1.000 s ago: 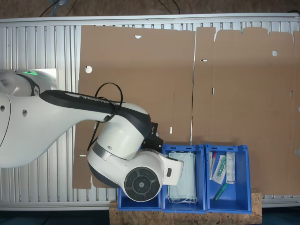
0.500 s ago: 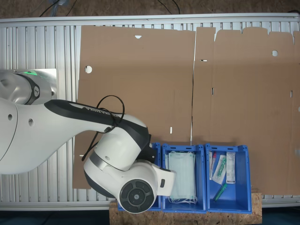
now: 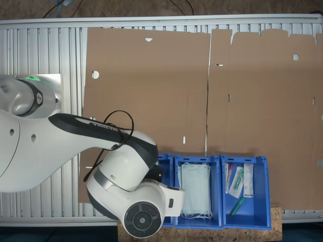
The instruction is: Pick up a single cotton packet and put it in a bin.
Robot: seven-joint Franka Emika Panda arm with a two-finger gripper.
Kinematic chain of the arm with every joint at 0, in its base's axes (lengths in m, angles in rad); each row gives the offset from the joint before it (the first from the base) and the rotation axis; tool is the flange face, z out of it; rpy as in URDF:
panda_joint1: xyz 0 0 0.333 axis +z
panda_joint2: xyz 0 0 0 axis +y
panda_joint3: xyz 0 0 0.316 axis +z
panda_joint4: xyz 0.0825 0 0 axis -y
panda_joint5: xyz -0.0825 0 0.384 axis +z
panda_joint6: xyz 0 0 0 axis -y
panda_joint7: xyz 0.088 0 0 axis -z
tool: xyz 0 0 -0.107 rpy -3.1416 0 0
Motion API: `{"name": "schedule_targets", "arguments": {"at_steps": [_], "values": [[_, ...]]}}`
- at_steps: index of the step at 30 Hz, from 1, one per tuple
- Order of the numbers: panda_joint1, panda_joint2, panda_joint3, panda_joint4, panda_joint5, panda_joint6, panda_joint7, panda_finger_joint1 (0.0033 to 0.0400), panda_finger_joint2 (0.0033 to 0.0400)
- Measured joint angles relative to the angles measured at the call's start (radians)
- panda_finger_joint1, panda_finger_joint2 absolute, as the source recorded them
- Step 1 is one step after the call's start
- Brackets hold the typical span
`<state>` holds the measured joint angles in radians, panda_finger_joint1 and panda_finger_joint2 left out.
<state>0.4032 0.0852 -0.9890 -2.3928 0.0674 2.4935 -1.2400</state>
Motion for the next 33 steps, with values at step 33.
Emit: {"name": "schedule_targets", "arguments": {"at_steps": [33], "values": [[0.0,0.0,-0.006,0.002,0.0,0.0,-0.12,0.0059,0.0059]]}}
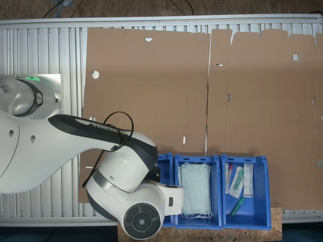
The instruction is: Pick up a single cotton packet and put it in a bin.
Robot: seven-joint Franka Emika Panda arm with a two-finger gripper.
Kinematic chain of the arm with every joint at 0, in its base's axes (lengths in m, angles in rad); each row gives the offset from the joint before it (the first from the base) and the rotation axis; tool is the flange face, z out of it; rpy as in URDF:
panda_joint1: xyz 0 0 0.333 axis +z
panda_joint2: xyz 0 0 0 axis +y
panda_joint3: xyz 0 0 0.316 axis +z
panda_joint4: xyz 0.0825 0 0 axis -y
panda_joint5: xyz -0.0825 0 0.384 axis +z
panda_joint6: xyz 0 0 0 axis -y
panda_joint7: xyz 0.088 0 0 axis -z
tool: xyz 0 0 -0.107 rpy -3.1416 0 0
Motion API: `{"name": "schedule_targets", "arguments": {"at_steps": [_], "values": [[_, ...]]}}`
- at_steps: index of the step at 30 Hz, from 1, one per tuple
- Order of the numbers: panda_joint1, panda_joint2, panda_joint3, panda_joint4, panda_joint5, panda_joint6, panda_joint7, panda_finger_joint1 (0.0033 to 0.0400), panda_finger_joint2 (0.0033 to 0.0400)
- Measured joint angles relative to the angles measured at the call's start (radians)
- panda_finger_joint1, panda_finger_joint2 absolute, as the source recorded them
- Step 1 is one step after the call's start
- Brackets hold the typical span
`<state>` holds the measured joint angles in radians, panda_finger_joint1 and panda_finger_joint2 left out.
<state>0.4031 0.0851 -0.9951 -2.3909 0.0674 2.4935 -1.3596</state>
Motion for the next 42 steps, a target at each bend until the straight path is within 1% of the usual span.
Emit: {"name": "schedule_targets", "arguments": {"at_steps": [13,14,18,19,27,28,33,34,40,41,42], "values": [[0.0,0.0,0.0,0.0,0.0,0.0,-0.022,0.0059,0.0059],[0.0,0.0,0.0,0.0,0.0,0.0,-0.025,0.0088,0.0088],[0.0,0.0,0.0,0.0,0.0,0.0,-0.031,0.0088,0.0088],[0.0,0.0,0.0,0.0,0.0,0.0,-0.031,0.0182,0.0182],[0.0,0.0,0.0,0.0,0.0,0.0,-0.034,0.0182,0.0182],[0.0,0.0,0.0,0.0,0.0,0.0,-0.034,0.0347,0.0347],[0.0,0.0,0.0,0.0,0.0,0.0,-0.037,0.0347,0.0347],[0.0,0.0,0.0,0.0,0.0,0.0,-0.038,0.0388,0.0388],[0.0,0.0,0.0,0.0,0.0,0.0,-0.045,0.0388,0.0388],[0.0,0.0,0.0,0.0,0.0,0.0,-0.046,0.0397,0.0397],[0.0,0.0,0.0,0.0,0.0,0.0,-0.047,0.0397,0.0397]]}}
